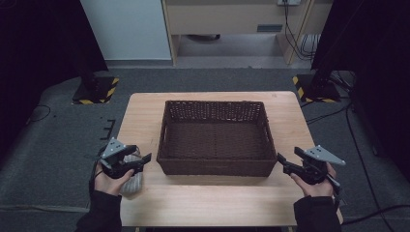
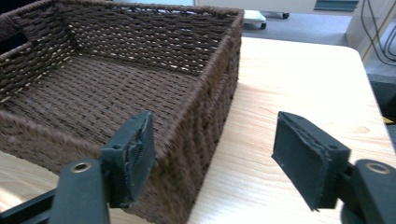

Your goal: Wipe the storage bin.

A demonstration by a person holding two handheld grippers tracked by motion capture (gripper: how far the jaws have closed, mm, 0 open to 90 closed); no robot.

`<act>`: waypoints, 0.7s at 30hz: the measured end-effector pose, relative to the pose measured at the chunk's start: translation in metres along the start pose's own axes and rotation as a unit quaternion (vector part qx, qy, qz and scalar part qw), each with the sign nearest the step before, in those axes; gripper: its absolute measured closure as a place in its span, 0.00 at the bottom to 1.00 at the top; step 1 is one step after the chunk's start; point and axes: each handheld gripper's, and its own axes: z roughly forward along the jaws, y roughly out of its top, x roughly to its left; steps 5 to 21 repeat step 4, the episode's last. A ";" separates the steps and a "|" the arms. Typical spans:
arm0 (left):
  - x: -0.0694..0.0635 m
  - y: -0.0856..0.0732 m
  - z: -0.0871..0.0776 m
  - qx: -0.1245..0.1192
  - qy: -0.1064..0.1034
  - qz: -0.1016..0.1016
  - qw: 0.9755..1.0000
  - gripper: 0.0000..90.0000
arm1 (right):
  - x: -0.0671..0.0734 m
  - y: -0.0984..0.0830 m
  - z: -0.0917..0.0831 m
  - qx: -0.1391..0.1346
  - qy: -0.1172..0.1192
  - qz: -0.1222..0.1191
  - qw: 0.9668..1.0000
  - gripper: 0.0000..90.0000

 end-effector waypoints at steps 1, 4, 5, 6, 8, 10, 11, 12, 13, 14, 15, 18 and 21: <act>0.004 -0.005 -0.002 0.003 0.006 -0.006 1.000 0.29 | -0.001 -0.001 -0.002 -0.001 -0.001 0.001 1.000 0.29; 0.012 -0.015 -0.007 0.006 0.018 -0.017 1.000 0.27 | -0.005 -0.004 -0.006 -0.007 -0.005 -0.002 1.000 0.27; 0.012 -0.015 -0.007 0.006 0.018 -0.017 1.000 0.27 | -0.005 -0.004 -0.006 -0.007 -0.005 -0.002 1.000 0.27; 0.012 -0.015 -0.007 0.006 0.018 -0.017 1.000 0.27 | -0.005 -0.004 -0.006 -0.007 -0.005 -0.002 1.000 0.27; 0.012 -0.015 -0.007 0.006 0.018 -0.017 1.000 0.27 | -0.005 -0.004 -0.006 -0.007 -0.005 -0.002 1.000 0.27; 0.012 -0.015 -0.007 0.006 0.018 -0.017 1.000 0.27 | -0.005 -0.004 -0.006 -0.007 -0.005 -0.002 1.000 0.27; 0.012 -0.015 -0.007 0.006 0.018 -0.017 1.000 0.27 | -0.005 -0.004 -0.006 -0.007 -0.005 -0.002 1.000 0.27; 0.012 -0.015 -0.007 0.006 0.018 -0.017 1.000 0.27 | -0.005 -0.004 -0.006 -0.007 -0.005 -0.002 1.000 0.27; 0.012 -0.015 -0.007 0.006 0.018 -0.017 1.000 0.27 | -0.005 -0.004 -0.006 -0.007 -0.005 -0.002 1.000 0.27; 0.012 -0.015 -0.007 0.006 0.018 -0.017 1.000 0.27 | -0.005 -0.004 -0.006 -0.007 -0.005 -0.002 1.000 0.27; 0.012 -0.015 -0.007 0.006 0.018 -0.017 1.000 0.27 | -0.005 -0.004 -0.006 -0.007 -0.005 -0.002 1.000 0.27; 0.012 -0.015 -0.007 0.006 0.018 -0.017 1.000 0.27 | -0.005 -0.004 -0.006 -0.007 -0.005 -0.002 1.000 0.27; 0.012 -0.015 -0.007 0.006 0.018 -0.017 1.000 0.27 | -0.005 -0.004 -0.006 -0.007 -0.005 -0.002 1.000 0.27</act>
